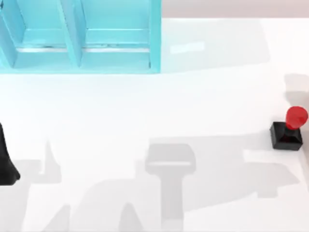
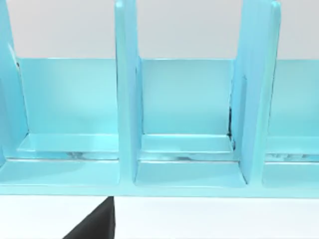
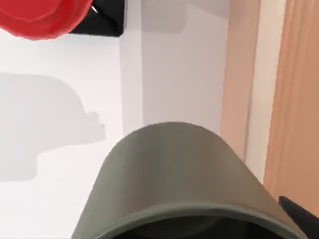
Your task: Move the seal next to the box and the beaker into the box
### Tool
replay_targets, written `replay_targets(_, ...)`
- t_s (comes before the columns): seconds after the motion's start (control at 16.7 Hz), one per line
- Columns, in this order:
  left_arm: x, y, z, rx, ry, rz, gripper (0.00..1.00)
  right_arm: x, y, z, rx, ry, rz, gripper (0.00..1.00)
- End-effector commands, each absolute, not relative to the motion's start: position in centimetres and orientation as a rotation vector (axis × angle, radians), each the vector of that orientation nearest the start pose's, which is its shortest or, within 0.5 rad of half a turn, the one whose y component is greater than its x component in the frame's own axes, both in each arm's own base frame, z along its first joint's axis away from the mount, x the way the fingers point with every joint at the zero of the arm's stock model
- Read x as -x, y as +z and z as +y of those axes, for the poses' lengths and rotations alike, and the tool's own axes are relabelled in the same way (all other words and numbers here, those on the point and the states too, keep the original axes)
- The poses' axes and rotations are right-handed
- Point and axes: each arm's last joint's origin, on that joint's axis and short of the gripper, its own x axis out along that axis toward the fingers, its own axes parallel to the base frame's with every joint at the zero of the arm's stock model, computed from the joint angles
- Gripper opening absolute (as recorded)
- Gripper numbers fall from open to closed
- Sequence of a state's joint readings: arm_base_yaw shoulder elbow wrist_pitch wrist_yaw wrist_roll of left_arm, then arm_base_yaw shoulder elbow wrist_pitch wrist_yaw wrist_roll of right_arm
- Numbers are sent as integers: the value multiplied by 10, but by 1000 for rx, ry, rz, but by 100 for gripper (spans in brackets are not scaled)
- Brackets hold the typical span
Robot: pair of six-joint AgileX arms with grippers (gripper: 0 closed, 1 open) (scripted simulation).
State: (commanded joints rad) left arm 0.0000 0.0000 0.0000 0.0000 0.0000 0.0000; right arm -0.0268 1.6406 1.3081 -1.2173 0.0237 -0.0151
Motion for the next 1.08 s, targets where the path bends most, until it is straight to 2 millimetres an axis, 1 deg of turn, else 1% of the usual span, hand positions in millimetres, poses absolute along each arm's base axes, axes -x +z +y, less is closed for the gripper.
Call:
replay_targets(0.12, -106, 160, -1, 0, 0, 0, 100, -285, 240, -62, 23, -38, 1548, 0)
replay_targets(0.24, -106, 160, -1, 0, 0, 0, 100, -264, 238, -107, 33, -47, 1549, 0)
replay_targets(0.3, -106, 160, -1, 0, 0, 0, 100, -253, 237, -125, 37, -51, 1549, 0)
replay_targets(0.42, -106, 160, -1, 0, 0, 0, 100, -232, 234, -150, 42, -56, 1546, 0)
replay_targets(0.54, -106, 160, -1, 0, 0, 0, 100, -218, 233, -164, 44, -58, 1542, 0)
replay_targets(0.66, -106, 160, -1, 0, 0, 0, 100, -212, 232, -168, 46, -59, 1537, 0)
replay_targets(0.96, -106, 160, -1, 0, 0, 0, 100, -213, 231, -168, 46, -56, 1541, 0)
replay_targets(1.08, -106, 160, -1, 0, 0, 0, 100, -213, 224, -167, 47, -58, 1539, 0)
